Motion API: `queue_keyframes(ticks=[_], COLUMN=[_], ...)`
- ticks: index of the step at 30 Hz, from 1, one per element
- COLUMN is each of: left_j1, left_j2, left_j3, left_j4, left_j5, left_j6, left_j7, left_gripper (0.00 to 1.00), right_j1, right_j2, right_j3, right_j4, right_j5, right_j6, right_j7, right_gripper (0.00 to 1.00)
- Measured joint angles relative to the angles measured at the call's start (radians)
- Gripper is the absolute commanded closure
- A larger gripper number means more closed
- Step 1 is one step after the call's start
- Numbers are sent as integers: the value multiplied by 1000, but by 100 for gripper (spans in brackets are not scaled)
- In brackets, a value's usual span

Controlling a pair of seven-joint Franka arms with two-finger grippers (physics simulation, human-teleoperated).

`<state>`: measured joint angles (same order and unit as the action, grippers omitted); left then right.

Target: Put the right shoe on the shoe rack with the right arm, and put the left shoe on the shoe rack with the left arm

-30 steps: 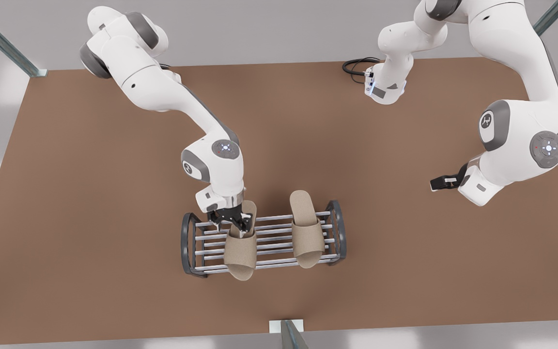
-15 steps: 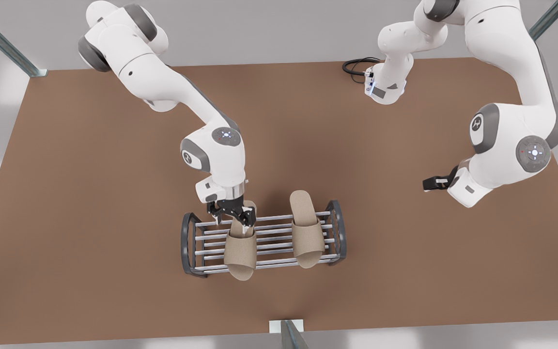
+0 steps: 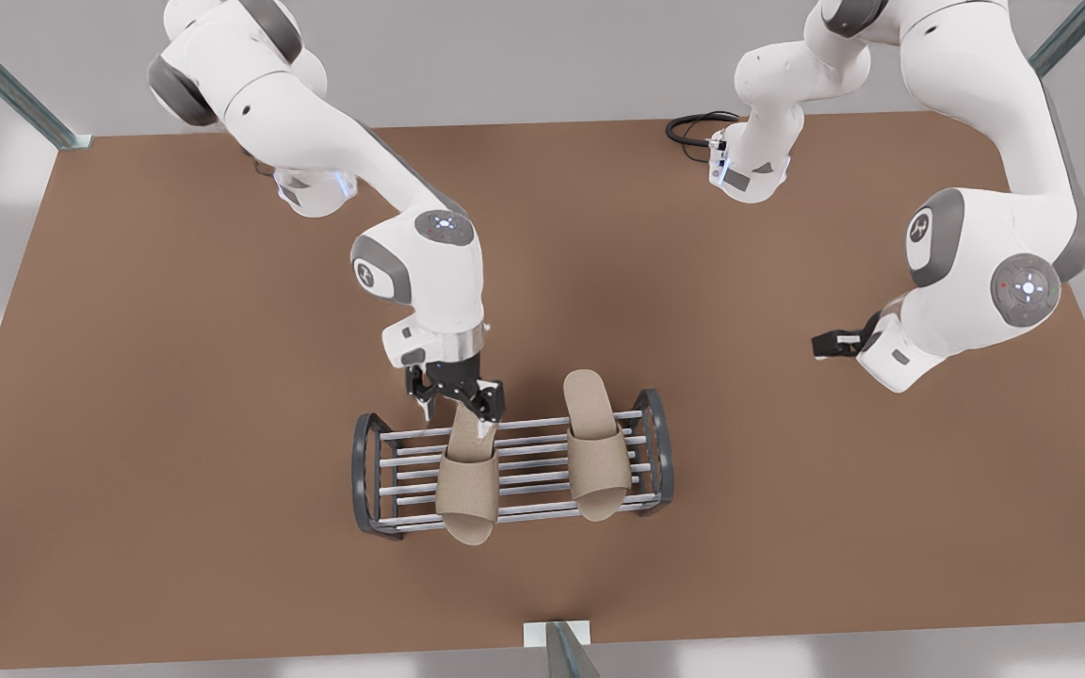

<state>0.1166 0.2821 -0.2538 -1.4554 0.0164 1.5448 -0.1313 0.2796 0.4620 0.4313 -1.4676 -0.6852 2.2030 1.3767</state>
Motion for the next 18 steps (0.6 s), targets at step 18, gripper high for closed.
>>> queue_keyframes(ticks=[18], left_j1=[-18], left_j2=[12], left_j3=[-3], left_j4=[1], left_j5=[0], left_j6=[-39], left_j7=[-53], left_gripper=[0], right_j1=[-352], right_j2=[-437], right_j3=[134], right_j4=[-30], right_j5=[436], right_j6=[-415], right_j7=[-386], right_gripper=[0])
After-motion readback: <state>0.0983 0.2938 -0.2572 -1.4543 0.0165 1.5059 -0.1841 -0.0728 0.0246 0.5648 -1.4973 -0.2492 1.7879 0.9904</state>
